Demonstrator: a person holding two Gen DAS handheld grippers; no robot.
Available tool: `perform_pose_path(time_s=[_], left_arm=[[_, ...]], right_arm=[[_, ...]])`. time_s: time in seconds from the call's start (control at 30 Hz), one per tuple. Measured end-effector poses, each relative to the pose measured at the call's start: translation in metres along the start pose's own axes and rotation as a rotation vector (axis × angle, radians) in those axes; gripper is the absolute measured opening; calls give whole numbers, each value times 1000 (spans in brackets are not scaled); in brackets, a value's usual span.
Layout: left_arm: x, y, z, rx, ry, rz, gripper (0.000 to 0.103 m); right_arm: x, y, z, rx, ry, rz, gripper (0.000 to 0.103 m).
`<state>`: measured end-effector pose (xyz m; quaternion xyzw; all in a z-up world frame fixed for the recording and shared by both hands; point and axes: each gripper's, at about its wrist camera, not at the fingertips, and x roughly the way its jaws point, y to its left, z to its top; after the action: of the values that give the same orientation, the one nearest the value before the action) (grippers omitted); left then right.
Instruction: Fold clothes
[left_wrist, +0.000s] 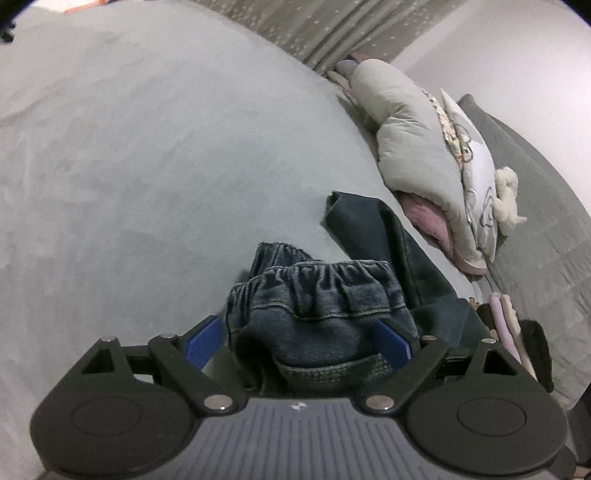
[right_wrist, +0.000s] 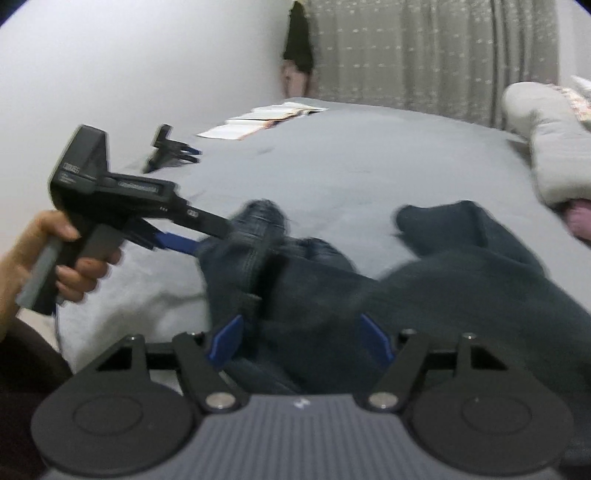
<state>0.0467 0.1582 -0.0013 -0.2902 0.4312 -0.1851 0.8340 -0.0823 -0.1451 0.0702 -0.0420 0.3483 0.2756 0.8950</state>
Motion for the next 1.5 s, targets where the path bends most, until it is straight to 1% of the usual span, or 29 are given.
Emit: perform_pose_path(time_s=[0.07,0.2,0.33,0.6,0.63,0.7,0.73,0.77,0.83,0.93,1.0,1.1,1.17,1.27,1.4,1.5], left_arm=[[2,1,3,-13,3,-8,88],[3,1,6,-28,2,-20,88],[7,4,7,-46,17,-32,88],[11,8,6,-60,37,-13,88],[11,8,6,-60,39,-9,88],[11,9,6,-58,43,2,88],[10,10,6,-56,44,7,88],[10,11,6,-58,45,7,88],[9,14,7,-66,49,0,88],[3,19,8,-78,45,-15,88],[0,22,8,-88,46,-30,88],[1,28,3,-99,88,-76,88],[1,32,0,-107,115,-104,88],[-2,37,-5,-121,147,-147,88],[-16,45,-10,-119,147,-185,88],[-23,46,-16,-108,164,-211,88]], right_arm=[[9,6,6,4,3,31,67],[30,16,11,7,30,57,65],[51,18,13,19,51,60,63],[82,23,13,33,76,59,58],[85,23,13,34,73,61,56],[91,25,11,37,69,70,46],[95,27,10,40,68,78,36],[98,29,9,42,67,85,30],[98,32,9,34,61,96,22],[93,37,8,-1,56,124,18],[88,41,6,-26,56,154,17],[79,44,2,-44,59,214,16],[72,48,-2,-80,70,257,16],[66,53,-11,-141,94,281,15],[65,60,-23,-195,135,305,16],[65,66,-34,-223,162,319,16]])
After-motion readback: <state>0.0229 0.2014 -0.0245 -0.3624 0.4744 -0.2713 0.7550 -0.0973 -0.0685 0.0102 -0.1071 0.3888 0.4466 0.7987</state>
